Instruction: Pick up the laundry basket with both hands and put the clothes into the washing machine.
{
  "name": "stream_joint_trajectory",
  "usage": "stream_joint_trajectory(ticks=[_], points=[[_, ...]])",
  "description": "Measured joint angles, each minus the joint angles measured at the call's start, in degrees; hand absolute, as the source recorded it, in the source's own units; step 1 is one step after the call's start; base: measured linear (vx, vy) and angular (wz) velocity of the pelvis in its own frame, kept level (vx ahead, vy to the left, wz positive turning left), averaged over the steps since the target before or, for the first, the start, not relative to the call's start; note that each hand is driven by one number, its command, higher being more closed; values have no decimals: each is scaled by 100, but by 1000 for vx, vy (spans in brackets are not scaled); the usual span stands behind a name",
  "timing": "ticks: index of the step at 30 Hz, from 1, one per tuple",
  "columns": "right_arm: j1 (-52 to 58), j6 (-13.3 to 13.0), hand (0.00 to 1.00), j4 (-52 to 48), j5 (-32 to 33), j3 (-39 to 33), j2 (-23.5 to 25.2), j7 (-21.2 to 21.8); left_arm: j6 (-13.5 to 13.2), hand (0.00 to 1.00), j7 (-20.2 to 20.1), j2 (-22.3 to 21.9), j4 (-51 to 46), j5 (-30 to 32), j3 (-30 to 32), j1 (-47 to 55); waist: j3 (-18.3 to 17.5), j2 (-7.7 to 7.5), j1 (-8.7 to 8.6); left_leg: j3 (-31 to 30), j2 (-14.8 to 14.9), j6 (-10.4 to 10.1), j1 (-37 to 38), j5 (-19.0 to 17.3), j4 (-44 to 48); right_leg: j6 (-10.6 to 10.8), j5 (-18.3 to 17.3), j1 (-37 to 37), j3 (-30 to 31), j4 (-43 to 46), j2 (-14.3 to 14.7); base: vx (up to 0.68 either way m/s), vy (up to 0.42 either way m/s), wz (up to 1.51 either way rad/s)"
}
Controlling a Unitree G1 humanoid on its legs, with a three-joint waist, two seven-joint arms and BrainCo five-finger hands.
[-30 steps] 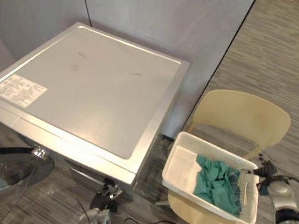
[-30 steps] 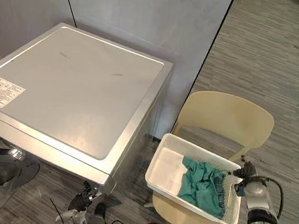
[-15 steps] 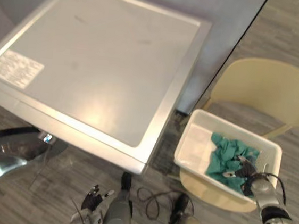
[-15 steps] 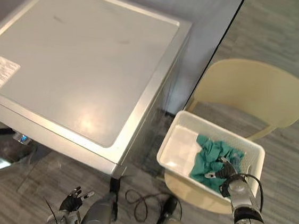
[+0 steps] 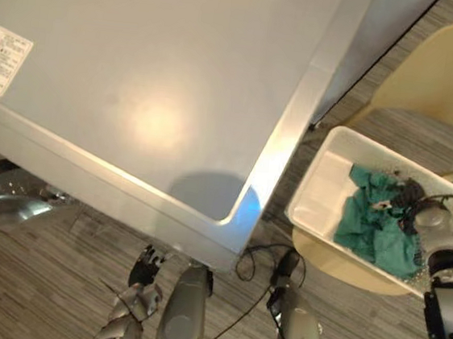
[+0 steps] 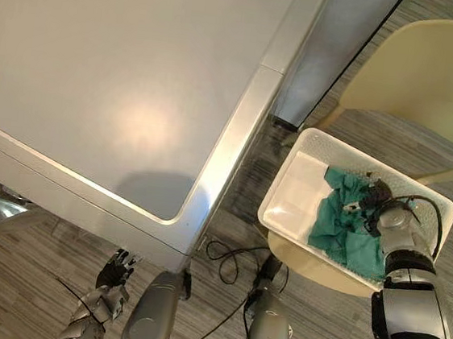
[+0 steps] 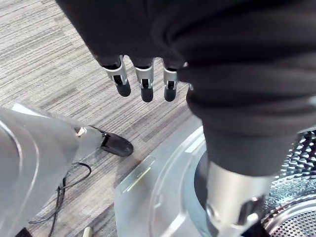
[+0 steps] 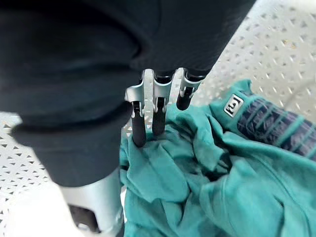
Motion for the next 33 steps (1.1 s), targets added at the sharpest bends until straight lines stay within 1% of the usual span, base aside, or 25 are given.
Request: stream_joint_trajectory(ticks=[4,6,9,10,12,13,15,19,22,25,26,27,28,30,33], points=[[-171,-4,0,5,-2,9,-96,-4,0,0,0,0,-60,-30,-15,-13,53,9,40,-9,8,1,-122,2,-5,-2,-1,-131,-4,14,2,-3,-7,0],[-207,-2,0,62,0,12,-186,-3,-1,0,3,1,-64,-116,-20,-49,73,22,111,-6,10,9,-170,16,-6,-2,0,-182,0,23,3,0,0,0],[-328,1,0,126,14,51,-195,-3,-1,0,6,1,-135,-181,-27,-60,104,21,113,8,10,10,-202,18,-7,-5,2,-223,12,24,1,-6,-4,-3],[-388,-8,0,122,100,183,-218,1,-8,0,6,2,-211,-225,-28,-61,108,19,115,36,20,10,-255,18,-8,-20,13,-306,33,33,2,-23,-13,-11],[-445,-26,0,111,184,229,-247,1,-9,0,5,2,-301,-232,-34,-69,121,21,115,56,28,15,-344,38,-8,-34,26,-415,48,41,3,-26,-11,-12],[-496,-23,0,110,317,229,-274,3,-12,0,5,2,-395,-334,-37,-117,203,19,117,74,37,16,-420,58,-8,-38,28,-525,80,90,2,-34,-14,-9],[-516,-19,0,110,447,230,-283,6,-12,0,5,1,-425,-341,-42,-195,258,21,117,80,40,1,-531,84,-8,-39,28,-669,110,139,0,-28,-17,-8],[-602,-22,0,90,507,308,-284,12,-21,0,1,0,-703,-508,-57,-237,348,17,128,107,46,-9,-767,119,-7,-47,22,-974,152,255,-30,-19,-15,-7],[-597,-7,0,-126,603,461,-310,-36,-26,0,2,-3,-934,-632,-62,-254,381,12,128,110,35,-28,-971,138,-7,-142,-52,-1292,145,524,-102,0,0,0],[-540,-10,0,-346,720,531,-417,-45,-48,0,1,-4,-1194,-768,-59,-356,411,-23,124,98,24,-58,-1131,110,-13,-169,-214,-1544,86,877,-207,-2,-16,12],[-533,-15,100,-386,816,607,-437,-66,-49,0,0,-8,-1287,-782,-61,-424,417,-38,109,125,33,-58,-1177,108,-14,-192,-275,-1622,42,1017,-248,-5,-20,18],[-507,-10,100,-401,844,636,-460,-70,-50,0,-2,-26,-1332,-785,-61,-483,416,-44,102,218,45,-56,-1206,107,-14,-198,-327,-1679,23,1122,-285,-7,-21,23],[-442,20,100,-476,881,639,-514,-90,-51,0,-3,-101,-1504,-787,-60,-501,415,-51,95,437,71,-38,-1249,97,-12,-172,-398,-1753,2,1266,-358,-3,-10,21],[-426,54,100,-508,920,653,-572,-94,-51,0,-5,-187,-1598,-788,-62,-500,415,-51,100,667,94,-23,-1256,140,-7,-208,-466,-1802,-15,1419,-427,10,3,17],[-423,85,100,-516,977,698,-556,-97,-48,0,0,-242,-1632,-800,-59,-500,407,-65,105,679,85,41,-1225,227,-5,-229,-568,-1800,-115,1597,-503,45,-7,14]])
